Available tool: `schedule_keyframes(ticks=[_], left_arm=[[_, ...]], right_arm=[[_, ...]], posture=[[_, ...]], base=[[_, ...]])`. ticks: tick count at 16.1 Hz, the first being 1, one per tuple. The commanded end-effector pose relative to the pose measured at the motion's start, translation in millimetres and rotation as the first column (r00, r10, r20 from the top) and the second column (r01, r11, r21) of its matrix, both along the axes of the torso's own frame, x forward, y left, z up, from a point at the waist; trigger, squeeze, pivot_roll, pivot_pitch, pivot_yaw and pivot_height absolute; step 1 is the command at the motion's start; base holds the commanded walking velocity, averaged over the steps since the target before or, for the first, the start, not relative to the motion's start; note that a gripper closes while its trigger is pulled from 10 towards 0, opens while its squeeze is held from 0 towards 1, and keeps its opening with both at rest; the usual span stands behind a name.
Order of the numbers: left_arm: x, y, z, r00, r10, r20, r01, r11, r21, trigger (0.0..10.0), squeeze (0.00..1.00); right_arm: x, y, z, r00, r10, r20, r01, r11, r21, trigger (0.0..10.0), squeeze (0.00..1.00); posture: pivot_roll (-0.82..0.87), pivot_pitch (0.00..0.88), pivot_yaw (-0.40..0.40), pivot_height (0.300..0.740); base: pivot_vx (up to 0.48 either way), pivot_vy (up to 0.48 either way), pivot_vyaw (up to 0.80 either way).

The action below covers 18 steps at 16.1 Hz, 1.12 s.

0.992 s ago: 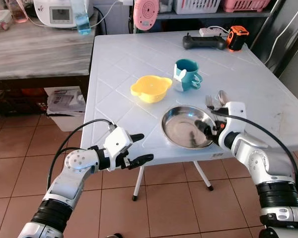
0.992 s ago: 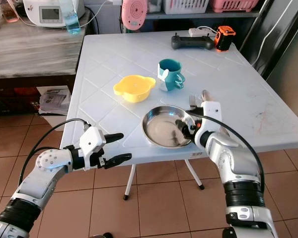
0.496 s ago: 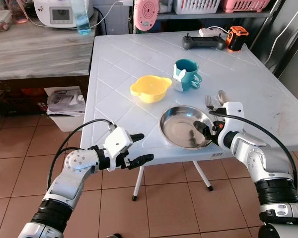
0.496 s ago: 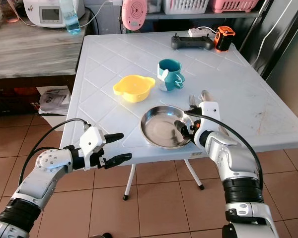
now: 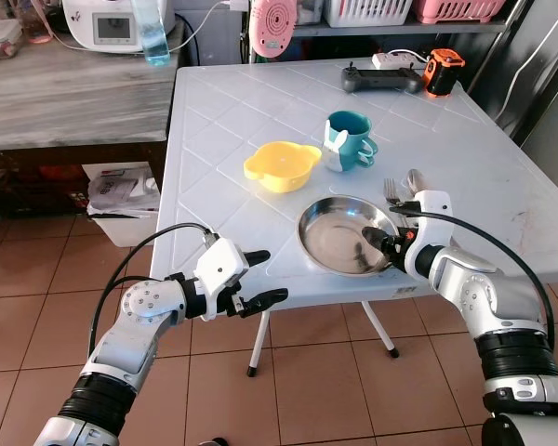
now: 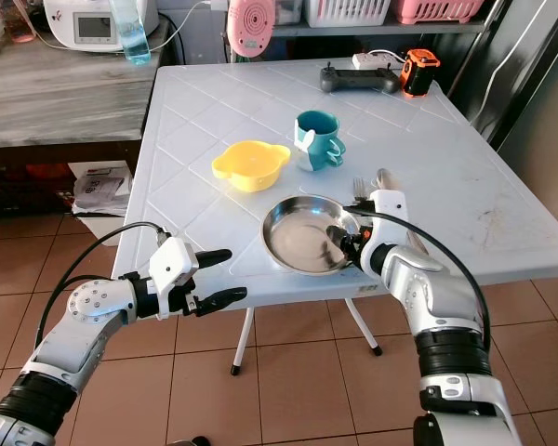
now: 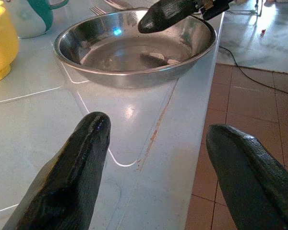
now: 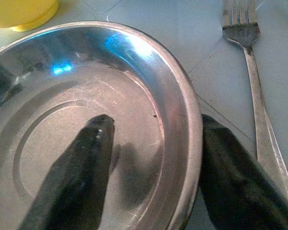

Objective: Setting the table

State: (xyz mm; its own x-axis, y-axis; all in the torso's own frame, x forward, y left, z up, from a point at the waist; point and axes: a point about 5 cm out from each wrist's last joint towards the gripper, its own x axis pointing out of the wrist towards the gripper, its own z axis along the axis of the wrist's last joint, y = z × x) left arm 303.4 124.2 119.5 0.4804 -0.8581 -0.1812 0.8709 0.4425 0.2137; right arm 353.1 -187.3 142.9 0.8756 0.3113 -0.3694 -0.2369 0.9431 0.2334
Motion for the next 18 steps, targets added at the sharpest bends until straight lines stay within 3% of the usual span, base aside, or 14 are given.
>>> schedule_keyframes(ticks=[1, 7, 8, 11, 18], left_arm=[[-0.8, -2.8, 0.6, 1.0, -0.011, 0.005, 0.011, 1.0, 0.013, 10.0, 0.0], [-1.7, -3.3, 0.5, 1.0, -0.011, 0.005, 0.011, 1.0, 0.011, 10.0, 0.0], [-1.2, -3.7, 1.5, 1.0, -0.012, 0.009, 0.012, 1.0, 0.008, 10.0, 0.0], [-1.4, -3.2, 1.5, 1.0, -0.011, 0.008, 0.011, 1.0, 0.008, 10.0, 0.0], [-1.3, -3.5, 1.0, 1.0, -0.012, 0.006, 0.012, 1.0, 0.009, 10.0, 0.0]], right_arm=[[0.2, 1.1, -2.7, 1.0, 0.014, -0.024, -0.013, 1.0, 0.016, 0.0, 0.0], [-0.8, 2.1, -6.1, 0.999, 0.015, -0.043, -0.013, 0.999, 0.039, 0.0, 0.0], [0.4, 1.1, -6.6, 0.998, -0.003, -0.063, 0.01, 0.994, 0.113, 0.0, 0.0], [0.2, -3.2, -8.1, 0.996, -0.024, -0.083, 0.036, 0.987, 0.154, 0.0, 0.0], [2.7, -5.7, -1.4, 0.997, -0.039, -0.064, 0.046, 0.993, 0.111, 0.0, 0.0]], posture=[[0.12, 0.137, -0.017, 0.74], [0.12, 0.137, -0.017, 0.74], [0.13, 0.139, -0.016, 0.74], [0.12, 0.14, -0.016, 0.74], [0.12, 0.139, -0.014, 0.74]], base=[[0.0, 0.0, 0.0], [0.0, 0.0, 0.0], [0.0, 0.0, 0.0], [0.0, 0.0, 0.0], [0.0, 0.0, 0.0]])
